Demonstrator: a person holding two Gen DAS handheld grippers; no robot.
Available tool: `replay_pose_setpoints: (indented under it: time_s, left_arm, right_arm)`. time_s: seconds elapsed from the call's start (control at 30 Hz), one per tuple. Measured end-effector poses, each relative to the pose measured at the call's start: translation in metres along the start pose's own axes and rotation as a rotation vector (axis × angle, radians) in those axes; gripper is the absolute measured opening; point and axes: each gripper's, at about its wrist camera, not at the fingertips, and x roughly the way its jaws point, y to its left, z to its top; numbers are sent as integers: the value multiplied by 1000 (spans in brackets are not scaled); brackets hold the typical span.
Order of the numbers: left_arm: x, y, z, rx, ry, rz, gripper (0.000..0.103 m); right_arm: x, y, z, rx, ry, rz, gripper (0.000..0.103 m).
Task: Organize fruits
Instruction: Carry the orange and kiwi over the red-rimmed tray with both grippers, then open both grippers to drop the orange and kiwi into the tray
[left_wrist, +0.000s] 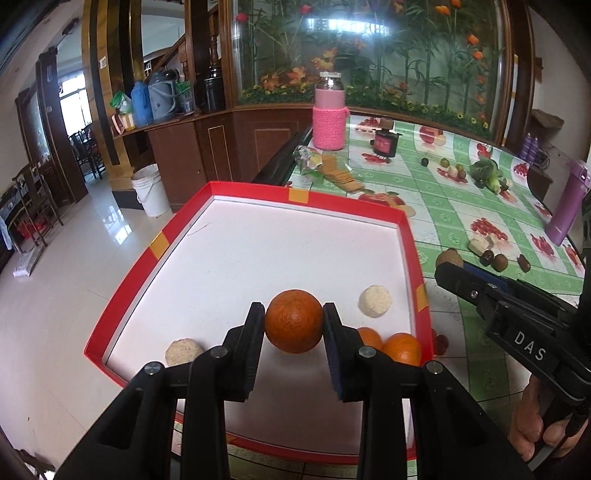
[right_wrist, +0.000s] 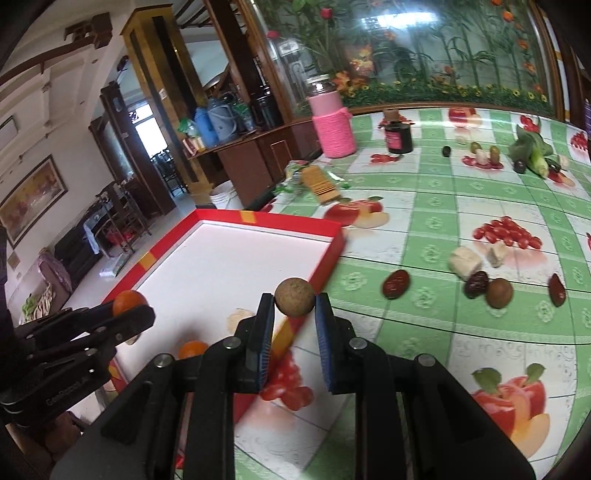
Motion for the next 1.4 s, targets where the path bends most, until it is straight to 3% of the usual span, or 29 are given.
replay_pose_setpoints:
  time_s: [0.57, 0.77, 0.93, 1.4]
  left_arm:
    - [12, 38, -2, -70, 27, 89, 31]
    - [21, 52, -3, -116, 57, 164, 31]
    - [25, 53, 0, -105, 68, 209, 31]
    - [27, 47, -12, -77, 74, 211, 33]
  right_arm:
    - [21, 37, -1, -77, 39, 56, 25]
    - [54, 49, 15, -70, 102, 114, 25]
    - [68, 42, 10, -62, 170, 141, 25]
    - [69, 45, 6, -108, 148, 139, 25]
